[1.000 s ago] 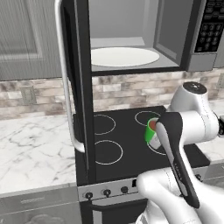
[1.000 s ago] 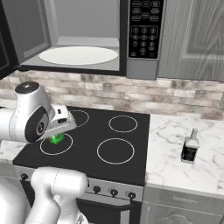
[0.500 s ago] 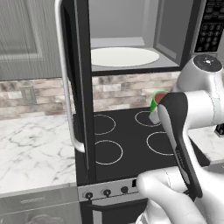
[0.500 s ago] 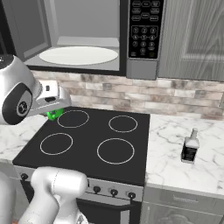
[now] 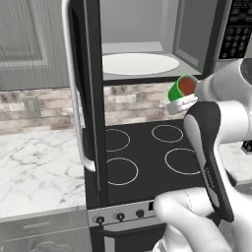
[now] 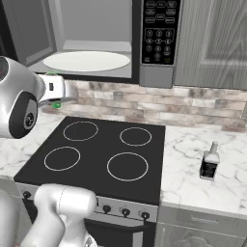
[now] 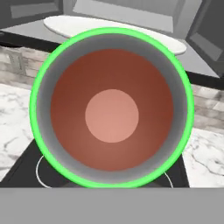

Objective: Place the microwavable item in the microwave. Then, close the microwave door and press the start button.

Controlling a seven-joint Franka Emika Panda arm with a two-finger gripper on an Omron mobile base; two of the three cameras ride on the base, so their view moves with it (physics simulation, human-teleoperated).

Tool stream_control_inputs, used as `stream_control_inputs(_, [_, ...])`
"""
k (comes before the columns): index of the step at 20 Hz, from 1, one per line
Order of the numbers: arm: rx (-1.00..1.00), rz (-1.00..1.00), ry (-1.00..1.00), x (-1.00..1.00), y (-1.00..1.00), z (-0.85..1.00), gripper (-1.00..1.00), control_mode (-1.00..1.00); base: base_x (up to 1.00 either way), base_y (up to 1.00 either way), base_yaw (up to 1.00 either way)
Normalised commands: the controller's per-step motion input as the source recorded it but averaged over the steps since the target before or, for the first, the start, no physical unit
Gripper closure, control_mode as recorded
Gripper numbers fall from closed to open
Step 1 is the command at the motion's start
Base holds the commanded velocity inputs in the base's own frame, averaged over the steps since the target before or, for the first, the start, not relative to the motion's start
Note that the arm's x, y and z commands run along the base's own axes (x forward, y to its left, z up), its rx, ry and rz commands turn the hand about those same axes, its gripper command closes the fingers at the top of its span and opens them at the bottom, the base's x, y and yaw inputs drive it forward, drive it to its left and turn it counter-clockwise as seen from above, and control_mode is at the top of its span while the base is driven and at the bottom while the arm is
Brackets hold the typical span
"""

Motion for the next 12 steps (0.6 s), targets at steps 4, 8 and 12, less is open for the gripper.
stream_control_inputs(4, [0.19, -0.05, 0.01, 0.56, 0.00, 0.85, 1.00, -1.00, 0.00, 0.00, 0.00])
stream_control_inputs(8, [0.08, -0.03, 0.13, 0.70, 0.00, 0.55, 1.00, -1.00, 0.00, 0.00, 0.00])
stream_control_inputs(12, [0.00, 0.00, 0.31, 0.79, 0.00, 0.16, 1.00, -1.00, 0.00, 0.00, 0.00])
